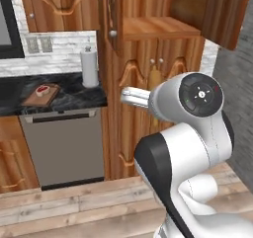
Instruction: Open the cabinet, retrieve the rolling pin, and place it next to the meat on the cutting board to prepare for tenderizing.
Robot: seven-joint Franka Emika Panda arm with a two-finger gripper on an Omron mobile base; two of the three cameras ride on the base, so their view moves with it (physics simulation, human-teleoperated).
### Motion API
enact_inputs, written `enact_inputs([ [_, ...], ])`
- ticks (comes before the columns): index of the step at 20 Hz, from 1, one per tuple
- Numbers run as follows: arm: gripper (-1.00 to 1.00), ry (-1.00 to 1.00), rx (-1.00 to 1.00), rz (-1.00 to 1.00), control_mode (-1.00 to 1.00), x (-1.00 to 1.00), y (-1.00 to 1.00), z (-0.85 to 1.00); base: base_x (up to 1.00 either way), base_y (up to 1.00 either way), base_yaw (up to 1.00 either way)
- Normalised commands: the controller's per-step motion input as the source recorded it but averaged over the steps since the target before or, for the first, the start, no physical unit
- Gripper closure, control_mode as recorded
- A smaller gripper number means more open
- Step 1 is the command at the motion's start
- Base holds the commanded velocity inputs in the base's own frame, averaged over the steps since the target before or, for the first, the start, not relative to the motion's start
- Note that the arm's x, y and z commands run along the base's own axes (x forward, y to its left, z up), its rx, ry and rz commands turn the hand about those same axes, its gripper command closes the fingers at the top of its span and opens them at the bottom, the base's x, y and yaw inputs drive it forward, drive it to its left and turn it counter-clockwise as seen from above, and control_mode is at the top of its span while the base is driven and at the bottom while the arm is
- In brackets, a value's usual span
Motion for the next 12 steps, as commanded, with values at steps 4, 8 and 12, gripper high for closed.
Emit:
enact_inputs([
  [4,1.0,0.0,0.0,0.0,1.0,0.0,0.0,0.0,-0.16,0.96,-0.02],
  [8,1.0,0.0,0.0,0.0,1.0,0.0,0.0,0.0,0.05,0.87,-0.03],
  [12,1.0,0.0,0.0,0.0,1.0,0.0,0.0,0.0,0.38,0.67,-0.08],
])
